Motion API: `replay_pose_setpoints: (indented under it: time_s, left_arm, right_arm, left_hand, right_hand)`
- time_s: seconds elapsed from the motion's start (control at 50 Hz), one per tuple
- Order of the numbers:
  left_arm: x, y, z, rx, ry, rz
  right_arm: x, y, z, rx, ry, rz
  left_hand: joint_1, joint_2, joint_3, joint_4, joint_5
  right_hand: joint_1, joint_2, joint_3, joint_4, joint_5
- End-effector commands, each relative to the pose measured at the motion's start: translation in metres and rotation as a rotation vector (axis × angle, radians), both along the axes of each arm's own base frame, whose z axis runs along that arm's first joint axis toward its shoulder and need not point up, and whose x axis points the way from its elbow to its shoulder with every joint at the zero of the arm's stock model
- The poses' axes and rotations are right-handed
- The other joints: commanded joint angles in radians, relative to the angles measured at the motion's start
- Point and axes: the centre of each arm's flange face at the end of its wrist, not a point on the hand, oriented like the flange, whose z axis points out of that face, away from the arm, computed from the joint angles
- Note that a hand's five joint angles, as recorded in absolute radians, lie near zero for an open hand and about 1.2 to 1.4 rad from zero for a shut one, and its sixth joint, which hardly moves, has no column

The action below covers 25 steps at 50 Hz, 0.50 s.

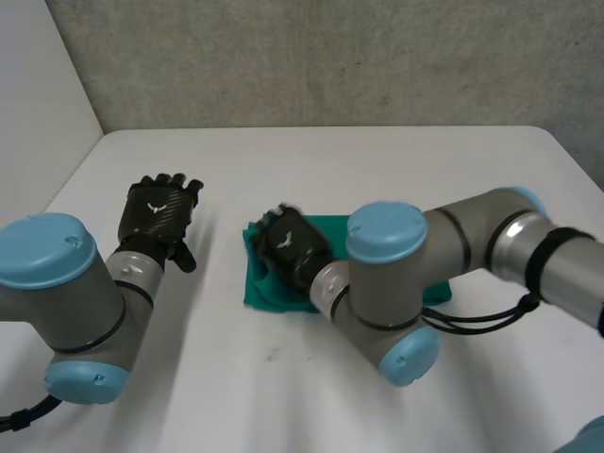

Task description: Fold the towel.

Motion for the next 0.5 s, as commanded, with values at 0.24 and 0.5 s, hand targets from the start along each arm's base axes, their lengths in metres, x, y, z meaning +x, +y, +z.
replay_pose_setpoints:
  time_s: [0.24, 0.5]
  left_arm:
    - [-0.002, 0.002, -0.007, 0.015, -0.014, -0.01]
    - [-0.005, 0.005, -0.005, 0.012, -0.012, -0.017]
  right_arm:
    - [-0.141, -0.062, 0.002, 0.334, -0.086, -0.538]
    - [-0.175, -0.095, -0.003, 0.209, -0.158, -0.656]
  left_hand:
    - [-0.033, -0.032, -0.041, -0.028, -0.036]
    - [-0.036, -0.035, -0.044, -0.031, -0.039]
  right_hand:
    - [-0.088, -0.127, -0.12, -0.122, -0.126]
    - [1.133, 1.094, 1.102, 1.1, 1.096]
